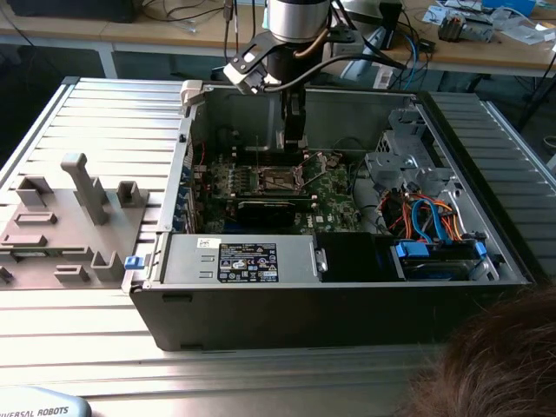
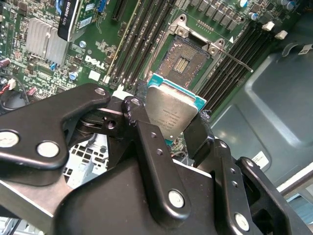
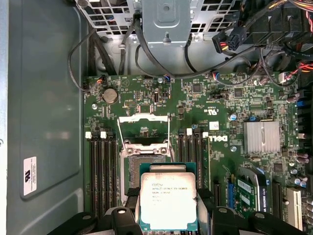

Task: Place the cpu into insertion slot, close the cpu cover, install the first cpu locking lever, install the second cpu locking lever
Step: 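Place the cpu into insertion slot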

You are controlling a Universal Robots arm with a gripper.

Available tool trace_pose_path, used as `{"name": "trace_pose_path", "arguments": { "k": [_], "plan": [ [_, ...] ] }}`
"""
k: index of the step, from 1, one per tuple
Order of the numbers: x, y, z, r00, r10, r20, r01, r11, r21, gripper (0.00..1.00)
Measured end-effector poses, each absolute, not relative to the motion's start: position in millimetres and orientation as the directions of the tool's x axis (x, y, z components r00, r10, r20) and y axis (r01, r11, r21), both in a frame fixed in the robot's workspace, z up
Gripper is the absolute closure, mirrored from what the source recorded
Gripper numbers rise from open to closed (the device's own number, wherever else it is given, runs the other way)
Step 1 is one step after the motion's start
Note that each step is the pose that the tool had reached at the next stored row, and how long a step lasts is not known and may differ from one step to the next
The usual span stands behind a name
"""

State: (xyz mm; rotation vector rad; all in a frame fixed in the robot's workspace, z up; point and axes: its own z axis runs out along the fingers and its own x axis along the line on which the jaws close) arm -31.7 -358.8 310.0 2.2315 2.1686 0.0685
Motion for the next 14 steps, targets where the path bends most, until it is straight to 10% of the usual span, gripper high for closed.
{"name": "trace_pose_path", "arguments": {
  "k": [14],
  "plan": [
    [-31.6, -358.8, 306.5, 0.028, 1.000, 0.011, 0.998, -0.029, 0.052, 0.46]
  ]
}}
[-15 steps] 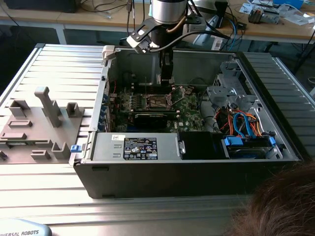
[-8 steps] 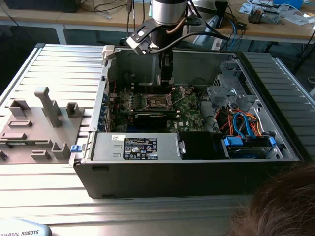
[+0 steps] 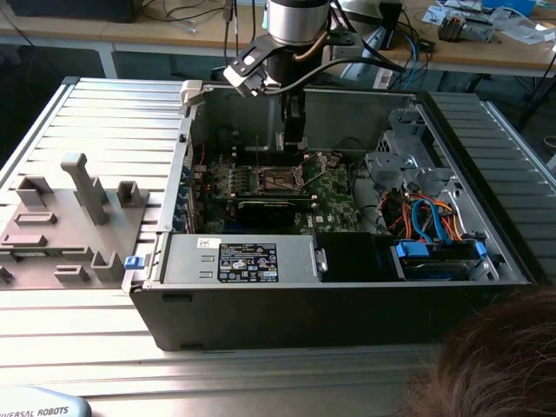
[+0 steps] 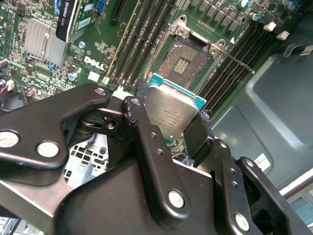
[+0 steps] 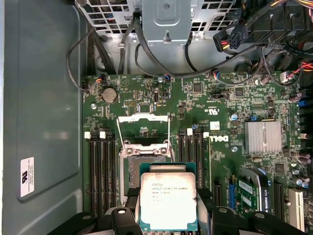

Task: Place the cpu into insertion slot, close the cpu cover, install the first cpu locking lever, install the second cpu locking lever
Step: 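Place the cpu into insertion slot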

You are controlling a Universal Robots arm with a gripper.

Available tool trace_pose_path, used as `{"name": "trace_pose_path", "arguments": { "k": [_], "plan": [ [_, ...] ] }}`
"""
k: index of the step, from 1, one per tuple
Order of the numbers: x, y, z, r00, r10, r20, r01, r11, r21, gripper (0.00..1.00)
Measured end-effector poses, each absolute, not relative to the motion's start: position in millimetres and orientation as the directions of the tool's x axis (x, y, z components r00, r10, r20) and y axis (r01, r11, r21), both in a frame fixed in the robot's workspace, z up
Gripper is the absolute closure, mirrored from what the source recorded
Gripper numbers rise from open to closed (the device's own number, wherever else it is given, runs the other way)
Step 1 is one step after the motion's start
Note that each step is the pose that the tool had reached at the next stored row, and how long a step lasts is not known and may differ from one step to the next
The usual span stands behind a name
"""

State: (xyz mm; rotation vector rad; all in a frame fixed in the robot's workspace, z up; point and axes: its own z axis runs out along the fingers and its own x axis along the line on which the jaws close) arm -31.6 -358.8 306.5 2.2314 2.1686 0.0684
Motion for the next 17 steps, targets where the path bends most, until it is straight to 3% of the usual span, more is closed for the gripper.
{"name": "trace_pose_path", "arguments": {
  "k": [17],
  "plan": [
    [-31.6, -358.8, 303.9, 0.028, 1.000, 0.011, 0.998, -0.029, 0.052, 0.46]
  ]
}}
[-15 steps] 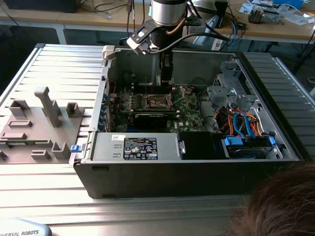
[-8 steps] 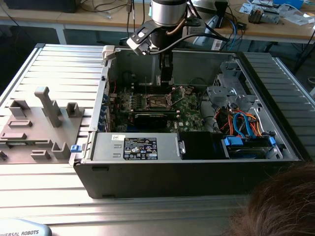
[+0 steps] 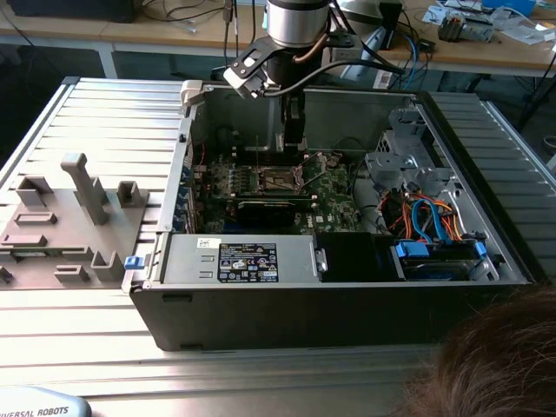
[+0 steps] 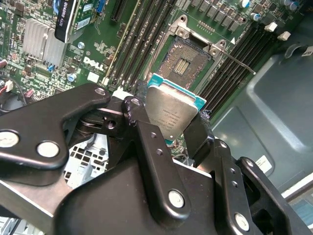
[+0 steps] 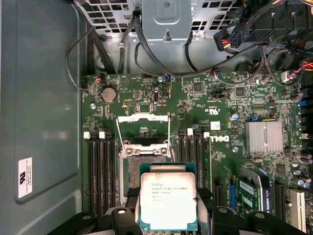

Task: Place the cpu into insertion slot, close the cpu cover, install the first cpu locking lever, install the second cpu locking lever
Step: 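Place the cpu into insertion slot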

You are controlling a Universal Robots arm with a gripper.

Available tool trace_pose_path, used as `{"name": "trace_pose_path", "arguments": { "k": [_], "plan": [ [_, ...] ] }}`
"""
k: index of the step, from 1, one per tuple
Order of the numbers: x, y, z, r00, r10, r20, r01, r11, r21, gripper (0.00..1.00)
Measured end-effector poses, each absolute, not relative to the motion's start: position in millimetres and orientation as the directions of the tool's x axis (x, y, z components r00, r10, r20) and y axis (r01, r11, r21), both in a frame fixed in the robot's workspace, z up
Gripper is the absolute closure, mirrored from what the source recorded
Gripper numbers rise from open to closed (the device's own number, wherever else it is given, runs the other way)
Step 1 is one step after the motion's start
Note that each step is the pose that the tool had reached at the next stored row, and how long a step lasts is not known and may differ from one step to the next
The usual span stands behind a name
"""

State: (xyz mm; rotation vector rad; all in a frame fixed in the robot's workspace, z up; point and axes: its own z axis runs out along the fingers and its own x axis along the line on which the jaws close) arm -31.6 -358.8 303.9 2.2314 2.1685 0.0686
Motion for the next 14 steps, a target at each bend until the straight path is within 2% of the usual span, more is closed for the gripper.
{"name": "trace_pose_path", "arguments": {
  "k": [14],
  "plan": [
    [-31.6, -358.8, 301.2, 0.028, 1.000, 0.011, 0.998, -0.029, 0.052, 0.46]
  ]
}}
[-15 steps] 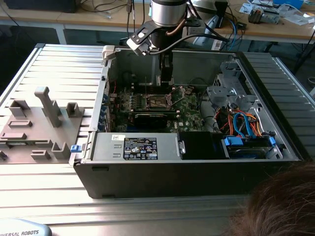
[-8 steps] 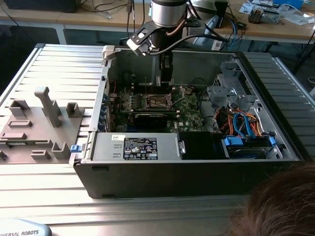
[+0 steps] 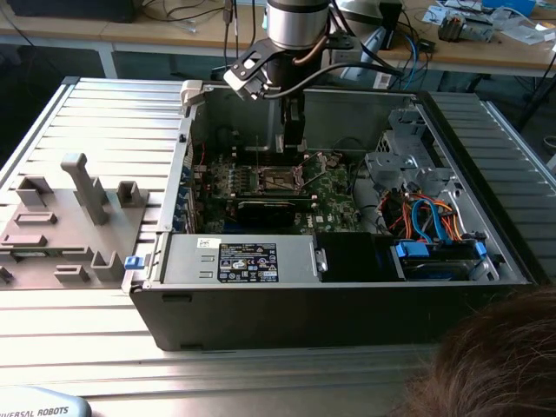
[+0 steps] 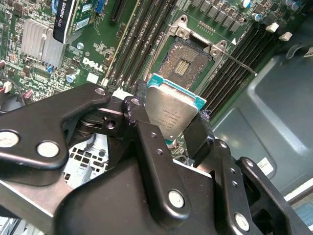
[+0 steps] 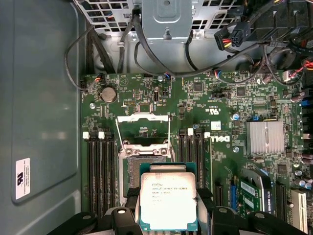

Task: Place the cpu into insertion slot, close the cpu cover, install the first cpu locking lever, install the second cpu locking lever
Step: 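Place the cpu into insertion slot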

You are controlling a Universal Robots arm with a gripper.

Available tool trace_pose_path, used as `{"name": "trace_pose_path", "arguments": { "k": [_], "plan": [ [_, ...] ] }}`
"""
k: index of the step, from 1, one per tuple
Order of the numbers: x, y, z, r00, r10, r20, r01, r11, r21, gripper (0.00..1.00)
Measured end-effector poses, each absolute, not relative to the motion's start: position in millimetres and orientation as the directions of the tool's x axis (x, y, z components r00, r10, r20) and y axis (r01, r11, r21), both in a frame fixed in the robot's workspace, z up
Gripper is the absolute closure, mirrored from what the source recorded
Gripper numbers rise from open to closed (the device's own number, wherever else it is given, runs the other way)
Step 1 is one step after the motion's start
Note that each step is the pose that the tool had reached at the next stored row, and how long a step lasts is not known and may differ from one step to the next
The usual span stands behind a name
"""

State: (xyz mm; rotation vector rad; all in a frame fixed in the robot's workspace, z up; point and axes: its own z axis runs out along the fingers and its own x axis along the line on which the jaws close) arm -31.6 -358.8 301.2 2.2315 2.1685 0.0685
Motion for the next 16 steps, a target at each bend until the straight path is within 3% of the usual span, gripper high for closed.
{"name": "trace_pose_path", "arguments": {
  "k": [16],
  "plan": [
    [-31.6, -358.8, 298.0, 0.028, 1.000, 0.011, 0.998, -0.029, 0.052, 0.46]
  ]
}}
